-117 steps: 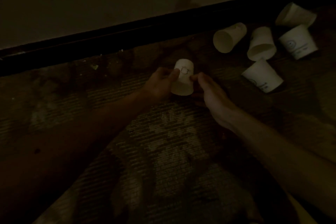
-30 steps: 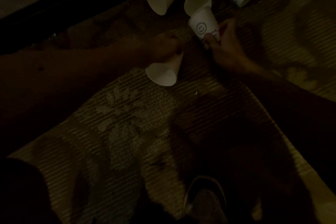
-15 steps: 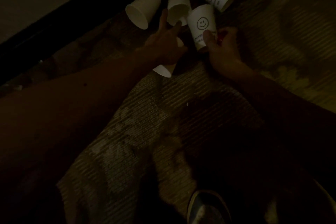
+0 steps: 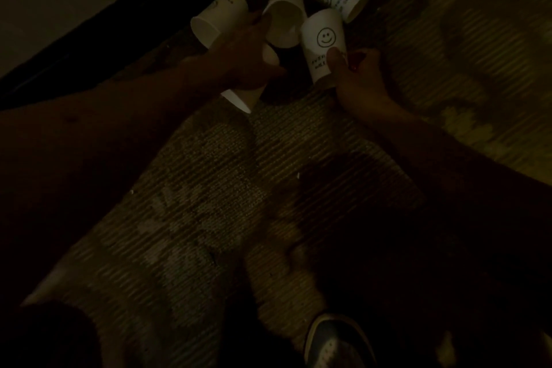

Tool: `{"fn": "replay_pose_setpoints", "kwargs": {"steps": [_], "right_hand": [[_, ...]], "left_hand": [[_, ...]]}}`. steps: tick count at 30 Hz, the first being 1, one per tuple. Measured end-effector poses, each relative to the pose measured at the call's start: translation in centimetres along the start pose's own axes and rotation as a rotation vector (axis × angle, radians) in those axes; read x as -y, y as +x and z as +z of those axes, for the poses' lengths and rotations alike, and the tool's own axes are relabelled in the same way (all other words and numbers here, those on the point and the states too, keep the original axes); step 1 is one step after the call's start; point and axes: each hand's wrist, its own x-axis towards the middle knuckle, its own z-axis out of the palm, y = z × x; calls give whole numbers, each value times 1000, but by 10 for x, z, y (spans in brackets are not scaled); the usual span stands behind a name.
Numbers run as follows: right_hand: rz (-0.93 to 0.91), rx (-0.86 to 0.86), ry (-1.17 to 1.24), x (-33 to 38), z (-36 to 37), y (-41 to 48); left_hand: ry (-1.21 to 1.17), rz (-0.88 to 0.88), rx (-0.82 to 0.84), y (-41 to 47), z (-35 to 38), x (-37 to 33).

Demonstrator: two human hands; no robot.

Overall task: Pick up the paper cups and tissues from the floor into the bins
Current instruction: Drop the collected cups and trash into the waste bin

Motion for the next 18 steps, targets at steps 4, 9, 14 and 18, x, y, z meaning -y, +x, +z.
{"fn": "replay_pose_setpoints", "kwargs": {"steps": [4,9,14,18], "right_hand": [[-7,14,15,-4,6,-9],[-19,61,34,-2,15,-33],[-50,184,40,8,31,-71],[-196,301,-40,16,61,-109]], "left_hand": [[51,8,-92,-29,-12,6],[34,-60,-191,-83,-31,19],[-4,-160,-176,-147,-53,37],[-10,-233,-201,-219,-72,59]]}}
